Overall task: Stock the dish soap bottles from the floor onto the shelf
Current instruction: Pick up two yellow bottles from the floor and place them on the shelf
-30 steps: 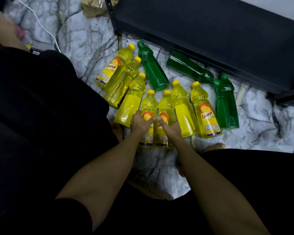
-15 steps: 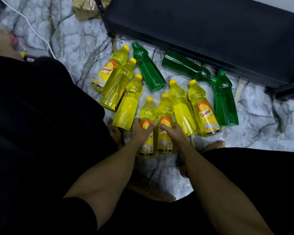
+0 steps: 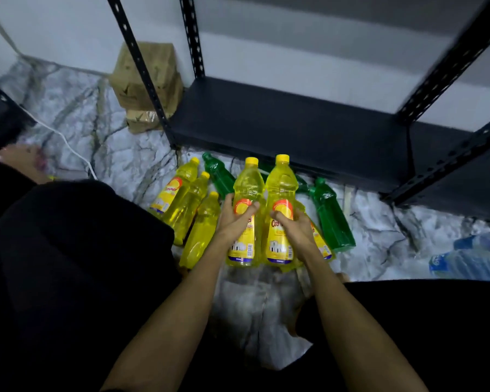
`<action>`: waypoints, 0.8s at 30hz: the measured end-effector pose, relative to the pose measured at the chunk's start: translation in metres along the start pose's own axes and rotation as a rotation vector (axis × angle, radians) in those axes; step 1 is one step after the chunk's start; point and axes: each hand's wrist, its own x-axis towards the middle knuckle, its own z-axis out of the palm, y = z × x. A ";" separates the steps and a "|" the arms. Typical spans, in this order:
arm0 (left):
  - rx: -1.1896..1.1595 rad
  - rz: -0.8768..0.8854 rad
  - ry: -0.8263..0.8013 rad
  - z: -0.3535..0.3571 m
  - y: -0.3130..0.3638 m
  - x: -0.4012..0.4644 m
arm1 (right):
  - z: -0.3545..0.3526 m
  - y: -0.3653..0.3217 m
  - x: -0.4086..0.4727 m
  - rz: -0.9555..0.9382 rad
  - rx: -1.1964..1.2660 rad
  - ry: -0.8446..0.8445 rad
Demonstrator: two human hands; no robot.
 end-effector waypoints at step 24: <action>-0.200 1.146 -0.069 0.067 0.543 -0.028 | -0.209 -0.460 -0.094 -1.034 0.050 0.379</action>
